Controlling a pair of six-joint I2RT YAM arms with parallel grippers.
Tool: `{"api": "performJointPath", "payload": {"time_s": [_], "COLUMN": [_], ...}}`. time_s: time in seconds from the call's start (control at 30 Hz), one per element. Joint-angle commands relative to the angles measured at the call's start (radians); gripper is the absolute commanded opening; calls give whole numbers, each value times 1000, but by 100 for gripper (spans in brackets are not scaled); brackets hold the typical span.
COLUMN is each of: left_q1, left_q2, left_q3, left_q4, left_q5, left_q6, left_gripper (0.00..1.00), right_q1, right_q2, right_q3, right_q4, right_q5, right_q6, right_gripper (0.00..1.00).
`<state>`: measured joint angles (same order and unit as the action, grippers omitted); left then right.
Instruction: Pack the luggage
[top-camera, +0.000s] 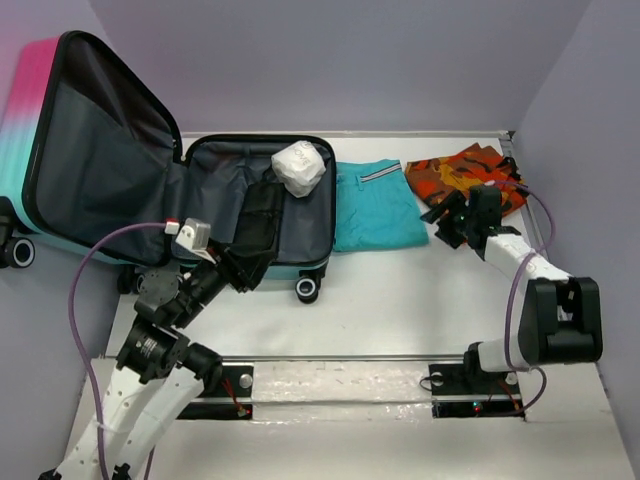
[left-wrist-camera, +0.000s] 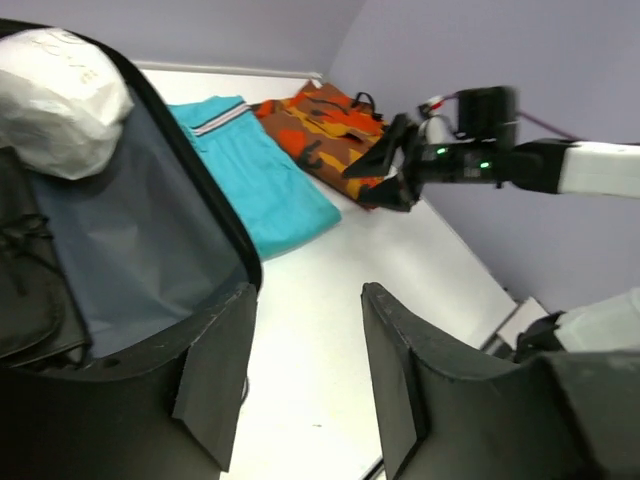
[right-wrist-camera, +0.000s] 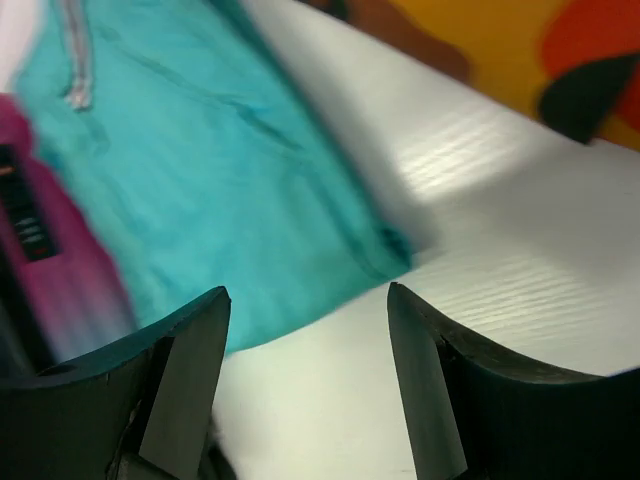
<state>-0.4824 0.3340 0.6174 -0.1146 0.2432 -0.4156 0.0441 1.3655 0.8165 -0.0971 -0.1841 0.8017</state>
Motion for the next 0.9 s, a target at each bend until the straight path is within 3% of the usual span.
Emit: {"api": "performJointPath", "payload": {"time_s": [0.0, 0.17, 0.3, 0.33, 0.37, 0.43, 0.47, 0.63, 0.77, 0.87], "left_q1": [-4, -19, -53, -79, -96, -137, -183, -372, -533, -605], "left_q2": [108, 181, 197, 200, 210, 226, 247, 367, 499, 646], "left_q3": [-15, -65, -102, -116, -123, -136, -145, -140, -114, -96], "left_q4": [196, 324, 345, 346, 349, 359, 362, 386, 409, 438], "left_q5": [107, 157, 116, 105, 93, 41, 15, -168, -329, -398], "left_q6": [-115, -213, -233, -238, -241, -252, -258, -291, -318, -377], "left_gripper": [55, 54, 54, 54, 54, 54, 54, 54, 56, 57], "right_q1": [-70, -81, -81, -81, -81, -81, -81, -81, -81, -81], "right_q2": [128, 248, 297, 317, 328, 333, 307, 82, -182, -432], "right_q3": [-40, -45, -88, -99, -108, -137, -152, -332, -431, -462], "right_q4": [59, 149, 227, 267, 284, 304, 318, 268, 119, -130], "right_q5": [-58, -137, -155, -172, -173, -178, -169, -74, 11, 128], "right_q6": [-32, -24, 17, 36, 45, 60, 60, 39, 21, 24], "right_gripper": [71, 70, 61, 54, 32, 16, 7, 7, 7, 7]}}
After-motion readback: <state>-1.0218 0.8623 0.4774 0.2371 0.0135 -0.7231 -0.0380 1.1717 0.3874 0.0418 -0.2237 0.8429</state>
